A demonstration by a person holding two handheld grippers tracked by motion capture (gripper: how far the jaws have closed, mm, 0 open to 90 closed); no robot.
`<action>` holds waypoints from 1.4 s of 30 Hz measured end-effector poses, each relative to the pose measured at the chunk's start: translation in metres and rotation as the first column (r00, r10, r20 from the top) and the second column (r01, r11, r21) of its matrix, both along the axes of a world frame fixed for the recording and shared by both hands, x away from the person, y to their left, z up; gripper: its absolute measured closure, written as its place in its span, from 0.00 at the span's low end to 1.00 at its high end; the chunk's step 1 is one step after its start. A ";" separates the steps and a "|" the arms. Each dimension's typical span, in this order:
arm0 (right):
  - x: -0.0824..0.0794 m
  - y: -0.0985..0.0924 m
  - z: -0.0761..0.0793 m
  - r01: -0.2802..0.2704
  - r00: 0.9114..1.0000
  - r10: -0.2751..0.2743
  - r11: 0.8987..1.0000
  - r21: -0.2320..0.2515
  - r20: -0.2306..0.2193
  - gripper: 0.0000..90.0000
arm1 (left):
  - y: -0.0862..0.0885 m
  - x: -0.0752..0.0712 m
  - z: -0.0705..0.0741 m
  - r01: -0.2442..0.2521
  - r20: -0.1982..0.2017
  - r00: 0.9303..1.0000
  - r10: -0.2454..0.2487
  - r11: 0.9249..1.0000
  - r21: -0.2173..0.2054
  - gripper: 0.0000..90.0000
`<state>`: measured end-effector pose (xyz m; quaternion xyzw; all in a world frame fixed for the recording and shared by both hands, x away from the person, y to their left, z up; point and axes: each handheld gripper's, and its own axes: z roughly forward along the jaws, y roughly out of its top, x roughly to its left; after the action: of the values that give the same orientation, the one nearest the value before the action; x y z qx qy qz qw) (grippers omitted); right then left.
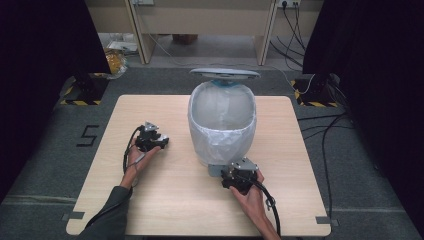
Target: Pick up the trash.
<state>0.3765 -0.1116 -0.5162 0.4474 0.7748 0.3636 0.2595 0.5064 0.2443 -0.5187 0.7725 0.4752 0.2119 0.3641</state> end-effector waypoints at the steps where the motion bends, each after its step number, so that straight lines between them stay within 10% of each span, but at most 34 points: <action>1: 0.000 0.000 0.000 0.001 1.000 -0.001 1.000 -0.001 0.001 0.20 | -0.001 -0.001 0.000 0.002 0.002 1.000 -0.002 1.000 -0.002 0.64; 20: 0.001 -0.001 0.000 -0.002 1.000 0.002 1.000 0.010 -0.009 0.20 | 0.002 -0.025 0.035 0.018 0.010 1.000 -0.017 0.992 -0.124 0.65; 42: 0.001 -0.001 0.000 -0.001 1.000 0.001 1.000 0.013 -0.013 0.20 | -0.009 -0.062 0.105 0.148 0.113 0.986 -0.124 0.957 -0.247 0.65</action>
<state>0.3777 -0.1129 -0.5162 0.4509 0.7743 0.3659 0.2516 0.4442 0.2348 -0.4140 0.7390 0.4263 0.1604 0.4964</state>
